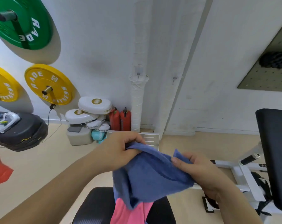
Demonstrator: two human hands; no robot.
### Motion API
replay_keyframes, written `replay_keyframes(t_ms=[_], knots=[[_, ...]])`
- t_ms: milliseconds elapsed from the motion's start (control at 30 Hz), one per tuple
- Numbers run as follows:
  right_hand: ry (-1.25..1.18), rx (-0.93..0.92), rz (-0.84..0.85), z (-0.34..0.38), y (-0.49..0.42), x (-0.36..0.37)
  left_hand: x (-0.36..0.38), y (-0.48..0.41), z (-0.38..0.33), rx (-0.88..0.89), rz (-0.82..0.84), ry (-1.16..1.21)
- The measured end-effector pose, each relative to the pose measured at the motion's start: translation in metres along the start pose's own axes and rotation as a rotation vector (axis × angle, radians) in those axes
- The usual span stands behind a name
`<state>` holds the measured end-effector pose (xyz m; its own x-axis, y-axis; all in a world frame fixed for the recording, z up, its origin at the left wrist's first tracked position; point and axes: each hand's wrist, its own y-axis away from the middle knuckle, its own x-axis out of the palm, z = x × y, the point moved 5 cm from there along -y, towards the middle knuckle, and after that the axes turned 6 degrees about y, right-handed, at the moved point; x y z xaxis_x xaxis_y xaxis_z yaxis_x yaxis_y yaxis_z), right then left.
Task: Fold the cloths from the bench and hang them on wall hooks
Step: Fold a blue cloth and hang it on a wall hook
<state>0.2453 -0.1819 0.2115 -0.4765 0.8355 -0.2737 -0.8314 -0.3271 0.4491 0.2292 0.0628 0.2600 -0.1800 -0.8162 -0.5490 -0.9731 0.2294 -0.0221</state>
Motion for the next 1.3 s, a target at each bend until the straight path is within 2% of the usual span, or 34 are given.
replay_keyframes(t_ms=[167, 267, 367, 433, 533, 633, 733, 933, 1100, 1300], knots=[[-0.24, -0.103, -0.367, 0.018, -0.02, -0.025, -0.018, -0.012, 0.023, -0.067, 0.207, -0.392], [-0.278, -0.202, -0.5, 0.037, -0.034, -0.04, -0.036, -0.029, 0.039, -0.149, 0.168, -0.523], [-0.3, -0.347, -0.639, 0.067, -0.03, -0.061, -0.068, -0.044, 0.043, -0.213, 0.032, -0.47], [-0.299, -0.456, -0.665, 0.089, -0.018, -0.073, -0.091, -0.049, 0.033, -0.175, -0.109, -0.371], [-0.231, -0.54, -0.679, 0.11, 0.009, -0.081, -0.113, -0.042, 0.016, -0.125, -0.302, -0.01], [-0.102, -0.511, -0.643, 0.102, 0.031, -0.067, -0.106, -0.023, 0.021, -0.138, -0.283, 0.3], [0.04, -0.393, -0.626, 0.066, 0.045, -0.04, -0.079, 0.002, 0.046, -0.205, -0.199, 0.405], [0.102, -0.086, -0.494, -0.045, 0.066, 0.023, -0.022, 0.073, 0.113, -0.282, -0.121, 0.395], [0.134, 0.068, -0.237, -0.113, 0.104, 0.072, 0.025, 0.157, 0.133, -0.329, -0.047, 0.286], [0.154, 0.238, 0.029, -0.166, 0.149, 0.118, 0.062, 0.245, 0.14, -0.49, 0.039, 0.195]])
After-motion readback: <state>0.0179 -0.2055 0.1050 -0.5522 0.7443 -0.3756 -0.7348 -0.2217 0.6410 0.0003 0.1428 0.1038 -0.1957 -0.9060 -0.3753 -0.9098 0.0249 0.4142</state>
